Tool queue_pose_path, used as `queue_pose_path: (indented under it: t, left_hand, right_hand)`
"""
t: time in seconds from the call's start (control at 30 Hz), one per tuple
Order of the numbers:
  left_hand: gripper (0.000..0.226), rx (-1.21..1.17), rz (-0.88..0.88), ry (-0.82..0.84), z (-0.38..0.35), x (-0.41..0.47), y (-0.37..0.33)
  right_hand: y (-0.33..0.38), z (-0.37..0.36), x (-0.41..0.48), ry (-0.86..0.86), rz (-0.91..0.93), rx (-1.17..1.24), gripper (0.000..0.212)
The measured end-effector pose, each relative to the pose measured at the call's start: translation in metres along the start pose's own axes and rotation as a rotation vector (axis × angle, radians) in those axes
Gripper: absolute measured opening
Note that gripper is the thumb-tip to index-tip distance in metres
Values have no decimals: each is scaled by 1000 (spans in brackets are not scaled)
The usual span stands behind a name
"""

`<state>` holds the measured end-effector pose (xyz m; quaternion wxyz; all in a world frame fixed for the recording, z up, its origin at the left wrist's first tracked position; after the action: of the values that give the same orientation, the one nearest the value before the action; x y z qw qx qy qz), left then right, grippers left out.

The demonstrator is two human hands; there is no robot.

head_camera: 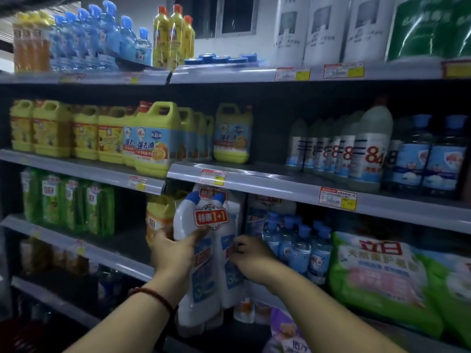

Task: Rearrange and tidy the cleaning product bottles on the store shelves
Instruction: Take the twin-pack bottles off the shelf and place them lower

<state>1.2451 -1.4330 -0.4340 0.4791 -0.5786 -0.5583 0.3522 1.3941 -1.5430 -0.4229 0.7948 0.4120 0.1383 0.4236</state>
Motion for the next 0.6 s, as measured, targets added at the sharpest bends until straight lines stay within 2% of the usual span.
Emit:
queue_pose_path:
  t: [0.2, 0.33, 0.47, 0.6]
  left_hand:
    - [52, -63, 9, 3, -15, -1, 9]
    - [49, -97, -12, 17, -23, -6, 10]
    - [47, -81, -45, 63, -32, -7, 3]
    - [50, -60, -62, 71, -35, -1, 0]
  right_hand:
    - [-11, 23, -2, -82, 96, -78, 18]
    - [-26, 52, -11, -204, 199, -159, 31]
    - [-51, 63, -8, -189, 164, -140, 33]
    - [-71, 52, -7, -101, 97, -175, 36]
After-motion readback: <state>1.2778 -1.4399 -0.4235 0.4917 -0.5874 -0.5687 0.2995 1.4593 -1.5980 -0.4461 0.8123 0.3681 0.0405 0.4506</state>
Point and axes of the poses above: each hand's wrist, its own x-axis towards the middle knuckle, its own z-axis out of the back of the hand, y = z × x, the point moved 7 cm from there along x, towards the middle knuckle, and after that the axes turned 3 degrees about -y, right-handed, at the moved point
